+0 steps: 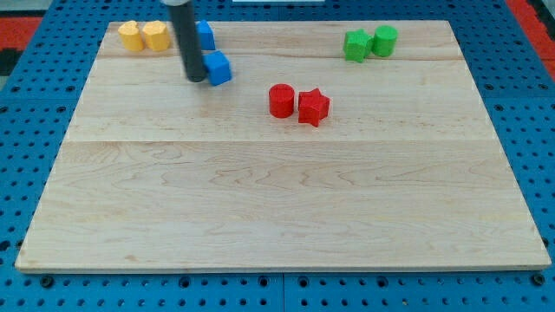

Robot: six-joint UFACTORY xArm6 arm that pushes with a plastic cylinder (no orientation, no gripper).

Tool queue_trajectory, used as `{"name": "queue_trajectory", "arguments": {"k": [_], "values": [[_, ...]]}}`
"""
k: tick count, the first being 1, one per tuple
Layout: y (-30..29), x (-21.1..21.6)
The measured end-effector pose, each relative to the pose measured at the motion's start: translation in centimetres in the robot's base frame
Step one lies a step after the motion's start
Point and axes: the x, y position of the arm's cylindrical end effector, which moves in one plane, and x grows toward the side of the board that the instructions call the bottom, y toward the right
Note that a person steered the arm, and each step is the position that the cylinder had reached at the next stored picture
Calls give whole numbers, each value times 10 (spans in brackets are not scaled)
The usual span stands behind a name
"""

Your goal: Place the green circle to the right of the blue cube

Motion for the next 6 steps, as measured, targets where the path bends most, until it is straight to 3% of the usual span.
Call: {"name": "queue_trajectory", "arguments": {"k": [2, 3, 4, 6], "values": [[82, -21], [150, -8], [256, -17], [282, -72]]}}
